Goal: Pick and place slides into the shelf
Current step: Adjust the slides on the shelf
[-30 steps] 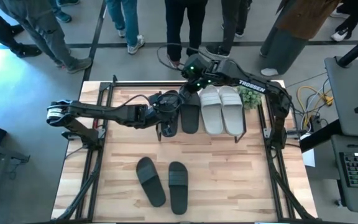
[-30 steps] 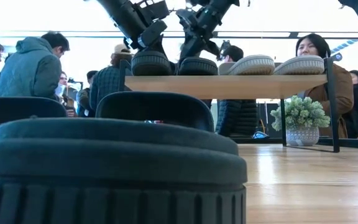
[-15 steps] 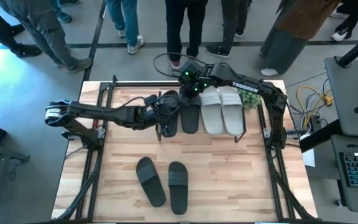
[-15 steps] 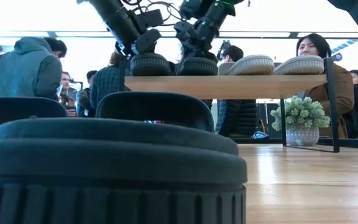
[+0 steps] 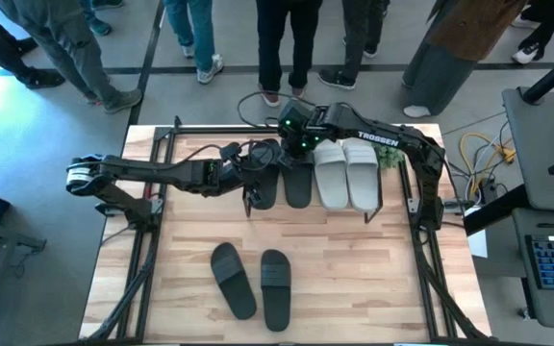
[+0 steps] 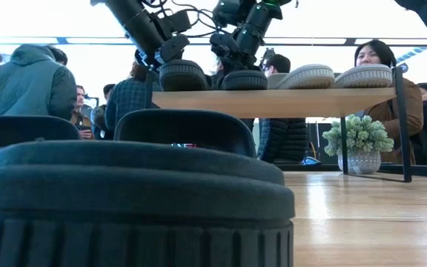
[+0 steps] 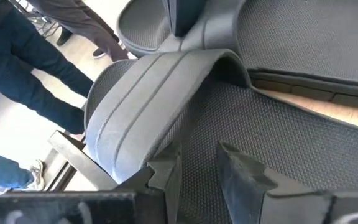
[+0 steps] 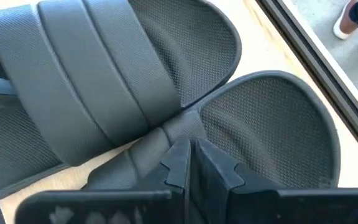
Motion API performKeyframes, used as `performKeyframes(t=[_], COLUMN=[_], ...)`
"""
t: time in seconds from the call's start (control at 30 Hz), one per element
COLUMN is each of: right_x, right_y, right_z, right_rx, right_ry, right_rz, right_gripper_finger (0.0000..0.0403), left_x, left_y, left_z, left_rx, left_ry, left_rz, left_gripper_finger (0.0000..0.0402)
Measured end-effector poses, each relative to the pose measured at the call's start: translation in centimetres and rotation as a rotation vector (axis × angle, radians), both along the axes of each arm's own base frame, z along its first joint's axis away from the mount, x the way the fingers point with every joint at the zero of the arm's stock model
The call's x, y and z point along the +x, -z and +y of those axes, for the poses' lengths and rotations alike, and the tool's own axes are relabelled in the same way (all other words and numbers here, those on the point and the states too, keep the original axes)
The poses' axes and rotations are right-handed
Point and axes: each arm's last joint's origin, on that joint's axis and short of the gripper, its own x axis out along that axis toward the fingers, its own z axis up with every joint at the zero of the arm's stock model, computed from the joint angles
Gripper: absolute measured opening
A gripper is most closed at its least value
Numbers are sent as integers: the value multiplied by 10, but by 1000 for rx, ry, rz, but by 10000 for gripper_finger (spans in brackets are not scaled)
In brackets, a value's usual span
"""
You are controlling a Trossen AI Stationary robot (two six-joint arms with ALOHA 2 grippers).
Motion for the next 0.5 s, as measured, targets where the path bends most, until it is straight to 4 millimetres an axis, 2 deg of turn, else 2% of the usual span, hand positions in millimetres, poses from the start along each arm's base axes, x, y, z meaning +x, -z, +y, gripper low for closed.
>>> performKeyframes(t=[0.27,0.5], right_x=[2,3], right_y=[-32,-57], right_z=[1,6], right_rx=[-28,-58], right_ry=[0,-10], right_rz=[-90,-170], right_gripper_finger=[22,22], left_x=[1,-1], left_y=[-3,-22], left_z=[-1,-6], left_rx=[19,2], left_ry=[16,70], left_rz=[-24,-134], left_gripper_finger=[88,89])
